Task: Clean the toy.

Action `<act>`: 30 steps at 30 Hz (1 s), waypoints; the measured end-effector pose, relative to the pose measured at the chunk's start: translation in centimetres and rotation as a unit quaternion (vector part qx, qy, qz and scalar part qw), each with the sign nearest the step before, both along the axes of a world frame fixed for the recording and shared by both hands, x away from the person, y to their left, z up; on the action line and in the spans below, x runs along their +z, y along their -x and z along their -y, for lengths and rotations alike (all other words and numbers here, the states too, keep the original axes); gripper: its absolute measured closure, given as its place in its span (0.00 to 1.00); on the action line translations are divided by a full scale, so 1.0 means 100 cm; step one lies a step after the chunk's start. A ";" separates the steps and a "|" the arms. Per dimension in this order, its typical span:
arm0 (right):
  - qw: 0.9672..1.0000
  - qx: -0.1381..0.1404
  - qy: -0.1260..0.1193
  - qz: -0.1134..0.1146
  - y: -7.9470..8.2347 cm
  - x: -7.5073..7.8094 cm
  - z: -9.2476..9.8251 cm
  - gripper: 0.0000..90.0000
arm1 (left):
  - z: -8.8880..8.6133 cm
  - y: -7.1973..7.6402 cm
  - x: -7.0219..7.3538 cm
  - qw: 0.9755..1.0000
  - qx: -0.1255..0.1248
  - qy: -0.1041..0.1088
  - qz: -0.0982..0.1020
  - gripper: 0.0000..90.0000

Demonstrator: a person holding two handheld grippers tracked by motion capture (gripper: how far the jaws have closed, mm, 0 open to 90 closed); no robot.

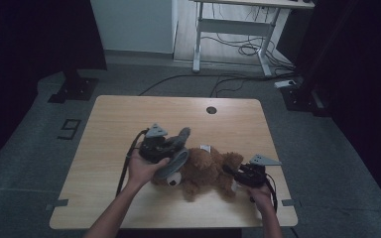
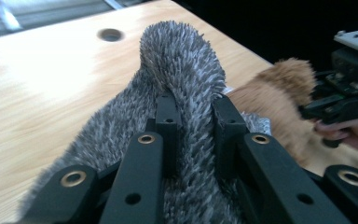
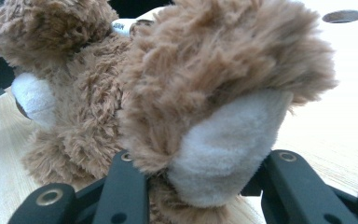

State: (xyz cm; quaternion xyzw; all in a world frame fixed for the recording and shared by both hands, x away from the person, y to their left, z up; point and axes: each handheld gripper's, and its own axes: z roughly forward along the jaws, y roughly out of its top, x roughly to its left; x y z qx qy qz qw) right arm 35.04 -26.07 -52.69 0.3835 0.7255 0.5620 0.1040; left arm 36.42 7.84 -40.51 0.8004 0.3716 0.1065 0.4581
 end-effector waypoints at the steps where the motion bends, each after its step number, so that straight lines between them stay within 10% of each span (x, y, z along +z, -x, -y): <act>1: 1.000 0.001 0.000 0.000 0.000 0.000 0.000 0.71 | 0.008 -0.003 -0.004 1.000 -0.004 -0.006 -0.006 0.84; 5: 1.000 0.001 0.003 0.001 0.001 0.001 0.001 0.71 | 0.024 -0.011 -0.030 0.999 -0.003 -0.044 -0.023 0.84; 9: 1.000 0.001 0.007 -0.001 0.002 0.003 0.002 0.71 | 0.004 -0.007 -0.039 0.998 0.010 -0.059 -0.018 0.85; 30: 1.000 0.003 0.001 -0.008 0.001 0.001 0.000 0.71 | -0.089 0.020 -0.049 0.996 0.084 -0.038 -0.009 0.85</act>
